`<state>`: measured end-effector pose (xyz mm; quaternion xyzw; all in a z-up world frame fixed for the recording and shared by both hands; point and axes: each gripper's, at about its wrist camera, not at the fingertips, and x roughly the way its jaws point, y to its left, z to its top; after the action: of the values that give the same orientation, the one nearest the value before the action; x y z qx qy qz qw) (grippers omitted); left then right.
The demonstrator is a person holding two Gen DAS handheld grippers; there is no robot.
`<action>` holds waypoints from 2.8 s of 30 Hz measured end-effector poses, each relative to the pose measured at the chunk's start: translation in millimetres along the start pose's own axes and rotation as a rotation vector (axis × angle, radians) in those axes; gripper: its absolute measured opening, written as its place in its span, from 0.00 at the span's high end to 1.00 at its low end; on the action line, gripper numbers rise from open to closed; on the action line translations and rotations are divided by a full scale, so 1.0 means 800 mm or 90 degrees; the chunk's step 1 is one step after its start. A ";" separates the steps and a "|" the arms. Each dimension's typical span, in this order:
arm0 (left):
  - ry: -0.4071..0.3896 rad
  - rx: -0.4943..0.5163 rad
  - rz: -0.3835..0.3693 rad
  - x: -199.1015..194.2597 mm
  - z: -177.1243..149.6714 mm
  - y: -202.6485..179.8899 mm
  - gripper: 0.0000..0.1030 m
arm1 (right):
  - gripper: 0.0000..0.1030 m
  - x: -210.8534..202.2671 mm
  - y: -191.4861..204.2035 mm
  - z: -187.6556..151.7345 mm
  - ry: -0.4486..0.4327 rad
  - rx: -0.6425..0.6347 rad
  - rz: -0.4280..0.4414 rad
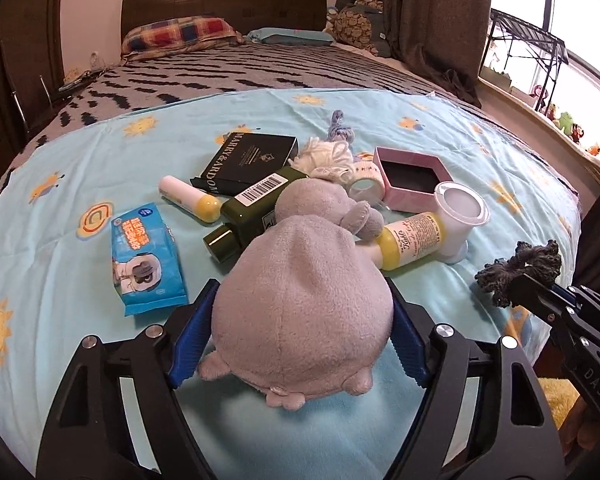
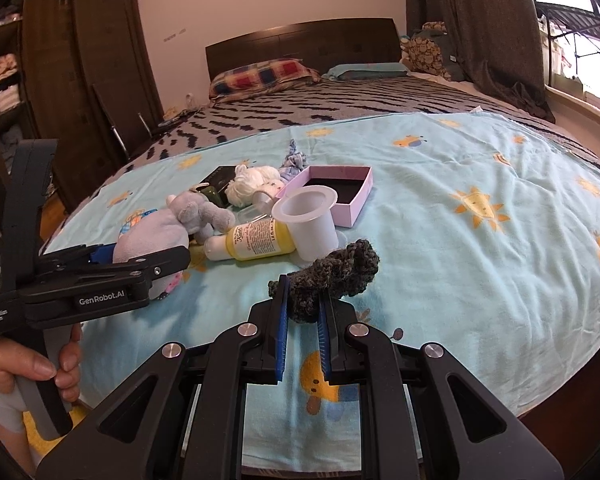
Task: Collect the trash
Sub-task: 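Lower both tools to the floor bin and open them, dropping plush and scrunchie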
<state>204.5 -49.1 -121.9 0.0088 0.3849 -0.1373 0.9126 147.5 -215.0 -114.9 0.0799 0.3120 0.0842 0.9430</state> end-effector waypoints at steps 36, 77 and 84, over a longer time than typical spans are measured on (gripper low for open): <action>0.090 0.013 -0.020 -0.170 -0.216 -0.020 0.29 | 0.86 -0.104 0.066 -0.148 0.151 -0.064 0.103; 0.291 -0.025 -0.036 0.021 -0.304 -0.024 0.10 | 0.44 0.033 0.010 -0.234 0.322 0.032 0.022; 0.230 -0.027 -0.023 -0.031 -0.271 -0.010 0.08 | 0.19 -0.011 0.001 -0.188 0.242 0.032 0.004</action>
<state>34.1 -24.4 -255.8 0.0075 0.5455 -0.1417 0.8260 49.9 -201.3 -229.1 0.0872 0.4860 0.0929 0.8646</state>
